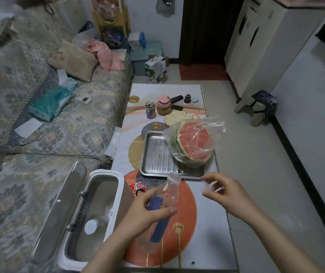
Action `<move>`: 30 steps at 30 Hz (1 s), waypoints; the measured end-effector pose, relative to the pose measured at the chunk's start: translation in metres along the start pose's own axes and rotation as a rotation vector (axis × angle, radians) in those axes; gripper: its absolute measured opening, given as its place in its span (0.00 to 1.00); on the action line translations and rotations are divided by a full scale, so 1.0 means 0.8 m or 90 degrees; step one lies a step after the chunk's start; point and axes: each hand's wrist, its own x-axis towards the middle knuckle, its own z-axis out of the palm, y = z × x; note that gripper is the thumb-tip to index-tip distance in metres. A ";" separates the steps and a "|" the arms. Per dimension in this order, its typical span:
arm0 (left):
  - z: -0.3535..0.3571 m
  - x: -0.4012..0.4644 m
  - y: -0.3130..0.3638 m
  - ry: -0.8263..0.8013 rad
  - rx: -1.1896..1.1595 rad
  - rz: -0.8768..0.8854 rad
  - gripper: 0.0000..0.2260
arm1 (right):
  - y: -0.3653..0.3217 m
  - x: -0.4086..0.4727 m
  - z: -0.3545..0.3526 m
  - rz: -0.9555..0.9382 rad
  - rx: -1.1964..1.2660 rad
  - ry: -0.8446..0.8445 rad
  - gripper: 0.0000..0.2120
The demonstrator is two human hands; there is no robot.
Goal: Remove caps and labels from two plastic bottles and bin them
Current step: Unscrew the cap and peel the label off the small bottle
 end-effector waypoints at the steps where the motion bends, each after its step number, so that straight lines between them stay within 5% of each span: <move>1: 0.003 0.008 -0.010 0.016 -0.028 -0.027 0.22 | 0.024 0.007 0.013 0.033 -0.032 0.015 0.13; 8: 0.041 0.096 -0.135 0.127 -0.192 -0.222 0.18 | 0.213 0.058 0.124 0.213 -0.289 -0.029 0.15; 15: 0.069 0.154 -0.259 0.173 -0.271 -0.324 0.21 | 0.312 0.090 0.205 0.215 -0.401 -0.025 0.10; 20: 0.079 0.175 -0.300 0.180 -0.350 -0.348 0.27 | 0.344 0.094 0.218 0.204 -0.428 -0.003 0.15; 23: 0.085 0.184 -0.305 0.143 -0.405 -0.356 0.22 | 0.336 0.084 0.215 0.158 -0.277 0.043 0.24; 25: 0.087 0.190 -0.308 0.109 -0.426 -0.365 0.21 | 0.315 0.080 0.217 0.138 -0.094 -0.054 0.35; 27: 0.088 0.195 -0.308 0.085 -0.450 -0.370 0.23 | 0.299 0.077 0.226 0.094 -0.088 -0.176 0.43; 30: 0.083 0.201 -0.309 0.064 -0.444 -0.339 0.27 | 0.293 0.081 0.241 0.033 -0.216 -0.186 0.37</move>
